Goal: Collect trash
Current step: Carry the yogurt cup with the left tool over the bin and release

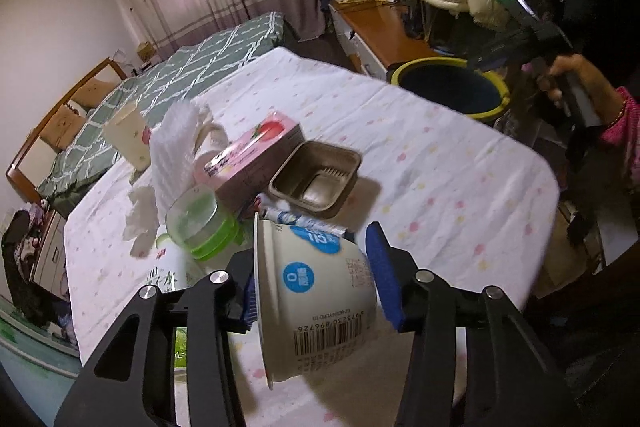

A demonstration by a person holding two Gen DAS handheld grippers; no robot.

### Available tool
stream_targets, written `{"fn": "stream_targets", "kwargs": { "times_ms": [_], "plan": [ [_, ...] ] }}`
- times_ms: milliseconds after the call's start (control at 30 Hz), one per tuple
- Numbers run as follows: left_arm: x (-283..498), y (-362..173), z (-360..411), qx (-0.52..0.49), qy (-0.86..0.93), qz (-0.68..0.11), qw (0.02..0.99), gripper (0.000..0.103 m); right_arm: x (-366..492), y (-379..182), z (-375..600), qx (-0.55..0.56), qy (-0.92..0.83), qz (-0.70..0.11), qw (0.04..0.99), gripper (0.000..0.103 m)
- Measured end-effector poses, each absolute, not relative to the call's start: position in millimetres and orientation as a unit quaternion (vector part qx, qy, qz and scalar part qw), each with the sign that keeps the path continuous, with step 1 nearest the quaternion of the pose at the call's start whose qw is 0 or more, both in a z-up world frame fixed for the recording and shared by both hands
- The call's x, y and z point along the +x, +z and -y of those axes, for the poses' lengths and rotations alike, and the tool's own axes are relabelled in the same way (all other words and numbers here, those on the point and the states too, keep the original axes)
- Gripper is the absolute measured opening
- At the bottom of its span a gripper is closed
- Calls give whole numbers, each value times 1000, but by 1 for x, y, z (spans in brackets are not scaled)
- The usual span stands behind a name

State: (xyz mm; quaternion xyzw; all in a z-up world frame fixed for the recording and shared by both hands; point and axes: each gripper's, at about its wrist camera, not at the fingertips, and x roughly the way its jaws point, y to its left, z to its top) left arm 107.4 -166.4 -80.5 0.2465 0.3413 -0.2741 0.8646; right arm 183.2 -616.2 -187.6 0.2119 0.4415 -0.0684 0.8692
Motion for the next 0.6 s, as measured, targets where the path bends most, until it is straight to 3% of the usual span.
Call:
{"fn": "stream_targets", "kwargs": {
  "times_ms": [600],
  "plan": [
    [122,-42,257,252,-352,-295,852,47,147,-163,626,213,-82,-405,886,34]
  ]
}}
